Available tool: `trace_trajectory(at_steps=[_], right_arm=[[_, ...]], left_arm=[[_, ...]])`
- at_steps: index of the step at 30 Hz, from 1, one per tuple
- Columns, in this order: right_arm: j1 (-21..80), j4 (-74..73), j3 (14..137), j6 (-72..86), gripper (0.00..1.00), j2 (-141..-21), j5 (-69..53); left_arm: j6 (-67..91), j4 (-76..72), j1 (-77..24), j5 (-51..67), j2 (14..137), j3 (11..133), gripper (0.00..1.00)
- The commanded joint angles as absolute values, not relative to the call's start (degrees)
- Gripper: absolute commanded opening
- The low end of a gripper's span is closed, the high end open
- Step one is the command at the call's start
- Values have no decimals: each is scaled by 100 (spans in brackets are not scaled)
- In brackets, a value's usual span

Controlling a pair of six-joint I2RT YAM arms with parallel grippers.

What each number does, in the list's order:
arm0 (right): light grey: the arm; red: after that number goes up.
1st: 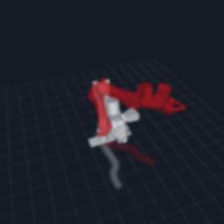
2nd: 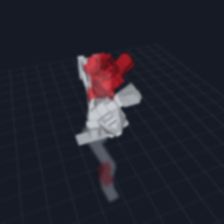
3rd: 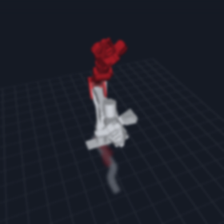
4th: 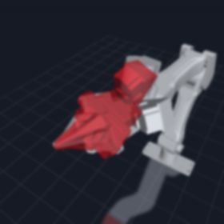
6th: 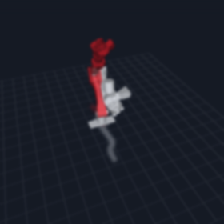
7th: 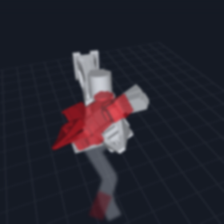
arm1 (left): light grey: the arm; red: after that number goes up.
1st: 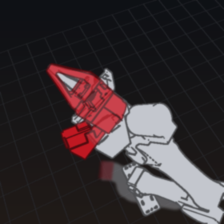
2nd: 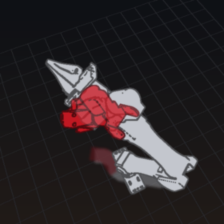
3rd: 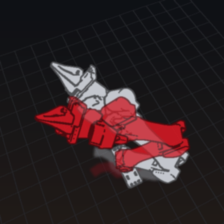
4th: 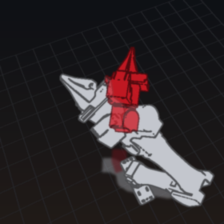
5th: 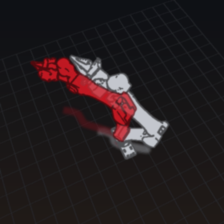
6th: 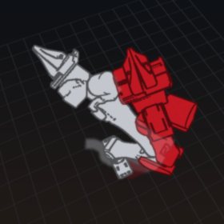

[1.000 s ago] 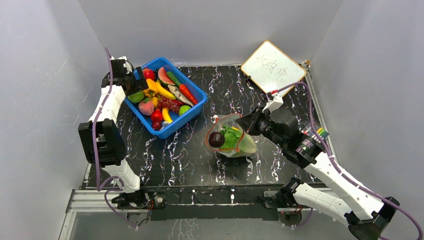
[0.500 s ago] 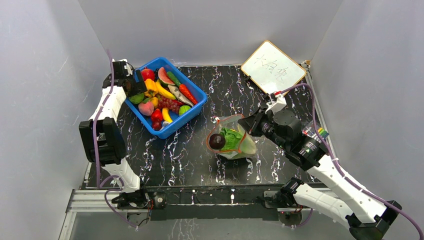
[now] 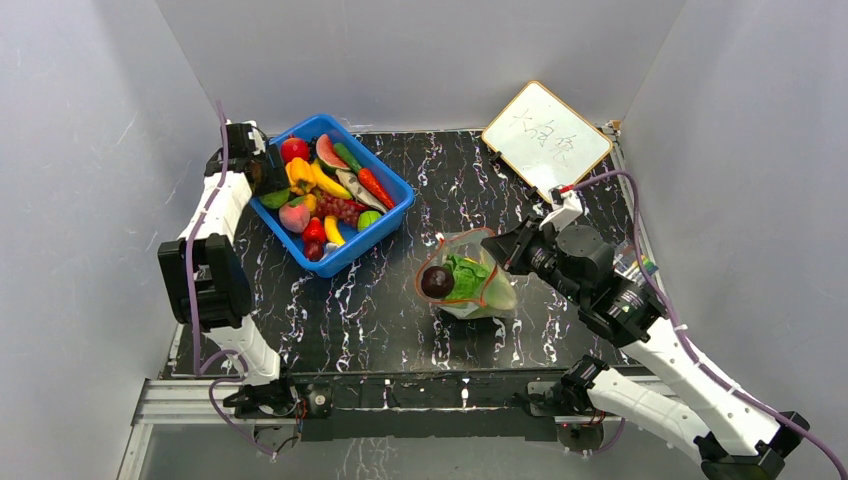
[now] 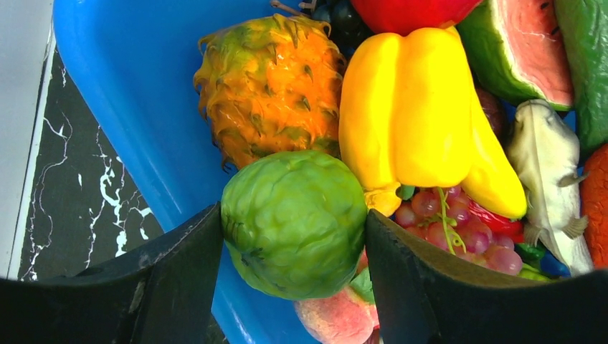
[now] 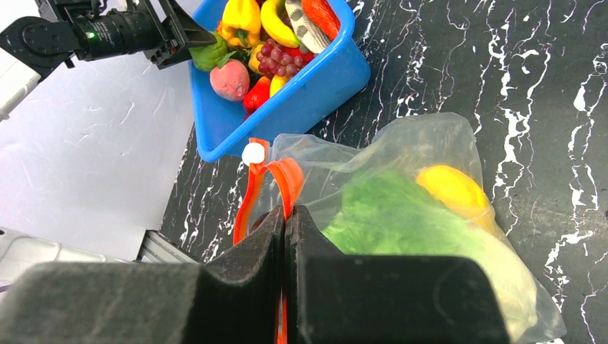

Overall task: Place the food in the zip-top bag and seal the zipper
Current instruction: Pick up the fake vegetable from the bin, then place the fake vegetable in the bin.

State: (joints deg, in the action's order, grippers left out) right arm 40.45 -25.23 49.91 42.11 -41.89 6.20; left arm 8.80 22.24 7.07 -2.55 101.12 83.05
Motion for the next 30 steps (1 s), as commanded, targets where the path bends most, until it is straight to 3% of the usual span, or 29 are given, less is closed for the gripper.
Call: trace_trajectory(at_steps=[1,9,17,24,30], right_arm=[[4047,-2093,5064,4254,0,-3998,777],[4052,-2099,5047,4225,0,-3981,914],[4049,-2102,5401,4309,0,-4312,1279],[4047,-1784,5549,4493,0,-4611,1553],[4052,-1261,5568,4567,0,-4918,1380]], left_arm=[[892,2496,703,-119,9390,8485,48],[1130,2743,703,710,8324,8160,47],[1346,2989,697,2602,7866,8149,45],[2121,2502,405,4160,7311,7585,41],[2587,2000,-48,4709,6846,6996,40]])
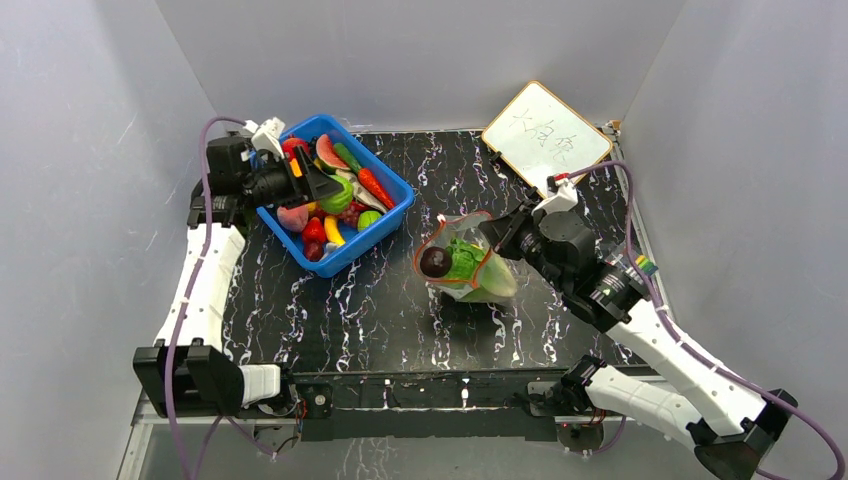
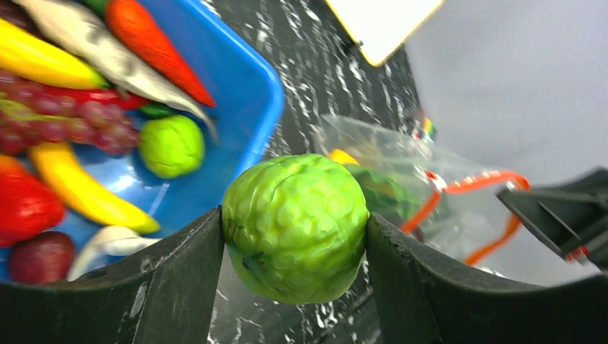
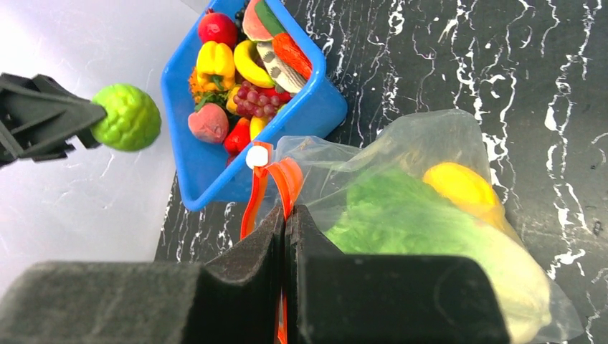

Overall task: Place the food in the zip-top bag and seal the zipper
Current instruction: Place the fake vegetable in the bin.

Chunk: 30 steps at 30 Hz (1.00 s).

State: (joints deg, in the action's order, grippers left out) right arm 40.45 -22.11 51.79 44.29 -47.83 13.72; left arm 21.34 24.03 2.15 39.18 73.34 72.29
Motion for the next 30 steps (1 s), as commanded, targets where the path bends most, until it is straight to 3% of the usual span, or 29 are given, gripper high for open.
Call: trace_trajectory(at_steps=[1,14,21,27,30], right_arm=[[4052,-1205,5602,4601,0,-4994,1341],[4051,-711,5809,4844,0,-5558,1019],[4051,-580,5775,5086,0,-5698,750],[4051,-481,5746,5181,0,-5715,566],[4052,-476,5697,5177,0,-5689,581]], left_arm=[[2682,1885,-154,4772,6780,6918,39],[4028,658,-1704,4871,6428,6256,38],[4286,154,-2910,4155,6912,6095,40],[4302,11,-3223,3657,7242,6094,49],[4281,-4,-3279,3610,7330,6138,64]])
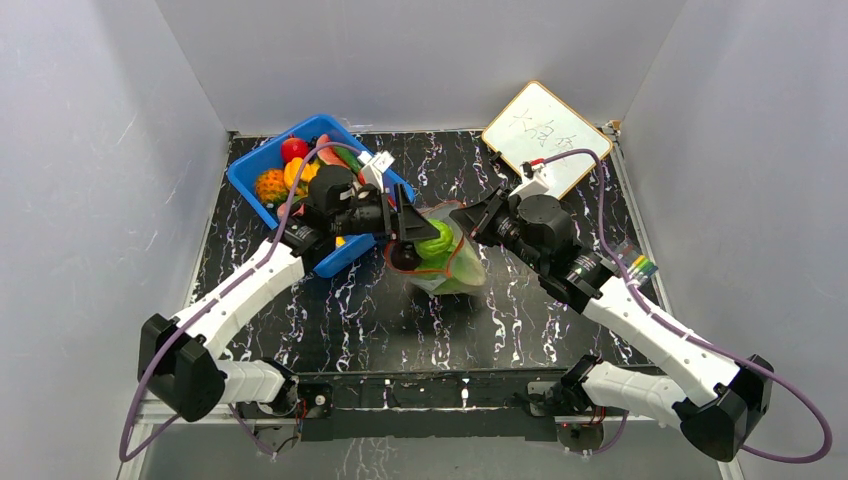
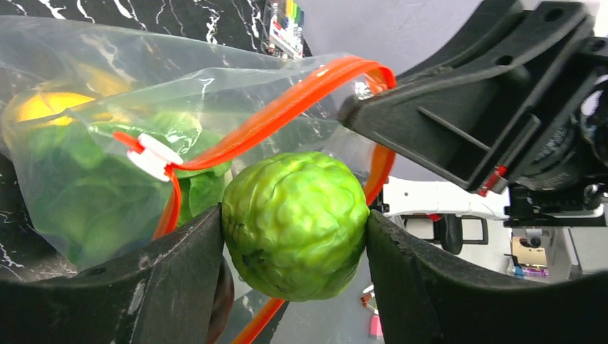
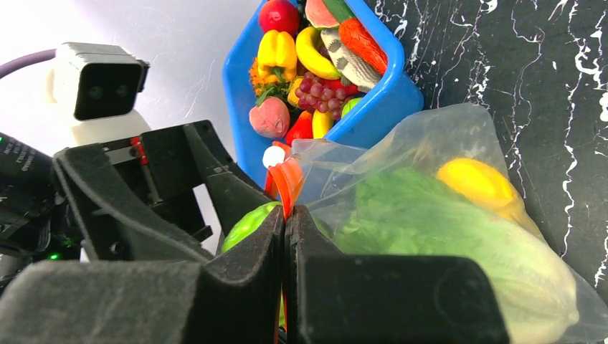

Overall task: Place the food in the zip-top bag and seal the zipper
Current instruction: Place the fake vegetable in the bin.

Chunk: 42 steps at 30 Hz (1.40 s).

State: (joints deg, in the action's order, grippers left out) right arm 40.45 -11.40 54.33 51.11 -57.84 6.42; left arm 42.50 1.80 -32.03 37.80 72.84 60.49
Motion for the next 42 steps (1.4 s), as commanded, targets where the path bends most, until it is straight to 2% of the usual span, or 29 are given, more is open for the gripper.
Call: trace_trajectory(at_steps=[1,7,13,21,33,36,40,42], right_arm=[[4044,-475,5670,5177,0,-5679,587],[4050,-533,5617,5106,0,-5602,653],[4049,-560,5595,5031,0,-5546,684],[4051,-686,5576,4907,0,-5408,647],[4051,-862,5343,4491,0,-5045,631],[4050,-919,5327,4480,0,-4939,710],[4049,-972,5330,4397,0,-4884,671],[4048,-984,5334,4389,0,-4855,633]], left_arm=[[4281,-25,-3283,3630,7352,6140,70],[4056,272,-3290,3462,7330,6267,86],[3591,877,-3287,2991,7132,6608,92],[2732,2085,-3293,1741,6827,7154,92],[1650,2849,-3250,-838,6620,7147,88],[1476,2982,-2946,-1204,6793,7180,87],[1305,3025,-2016,-922,7043,7293,83],[1196,3047,-1717,-977,7164,7386,85]])
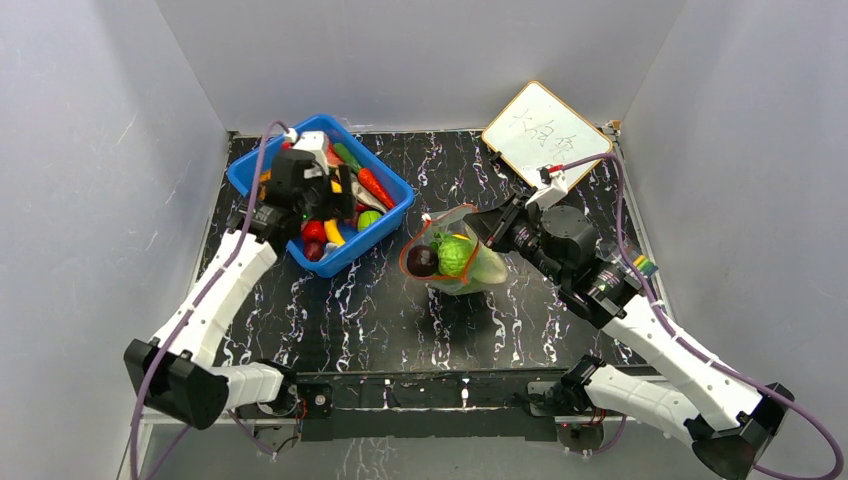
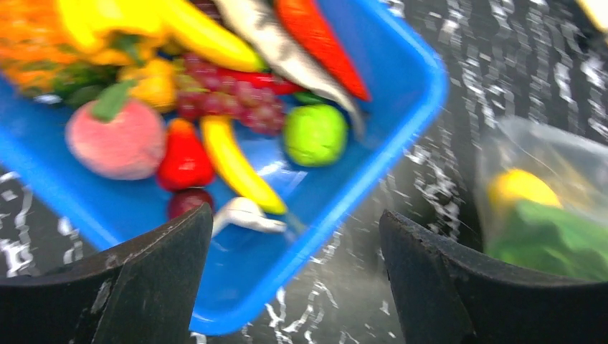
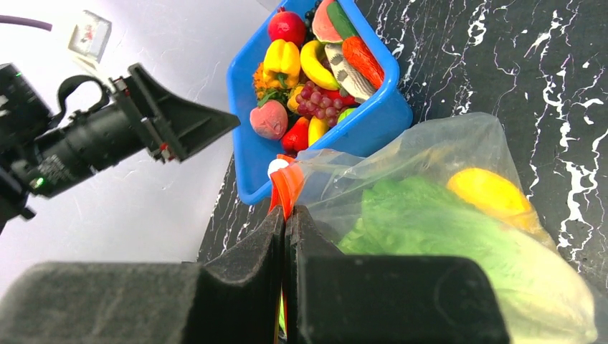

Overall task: Place the food in the zip-top bag and seal the zipper
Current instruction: Place the fake vegetable in the bin, then pick up the fake fruit from the bin.

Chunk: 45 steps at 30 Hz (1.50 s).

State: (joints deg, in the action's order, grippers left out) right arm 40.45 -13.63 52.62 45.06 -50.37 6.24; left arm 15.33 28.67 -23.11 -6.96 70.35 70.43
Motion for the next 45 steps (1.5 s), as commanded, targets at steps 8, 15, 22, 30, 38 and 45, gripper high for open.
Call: trace_trajectory(at_steps=[8,15,22,30,38,45], right_arm=[[4051,-991,5384,4281,0,-4859,553],[4051,-1053,5424,4292,0,-4843,560],[4052,-1015,5216,4433,0,-4709,718],[4046,-1010,5293,4461,0,-4869,552],[4051,-1076,5312,4451,0,-4807,636],[4051,-1178,5470,4423,0,-4825,610]], left_arm=[[919,2970,-768,-961,8026,7833,92],[684,2530,-414,-1136,8604,7716,93],[655,2263,-348,-1063,9079,7443,91],[650,2105,-200,-1152,9293,7321,87],[627,2171,-177,-1140,9617,7408,85],[634,2285,-182,-1037,9748,7498,72]])
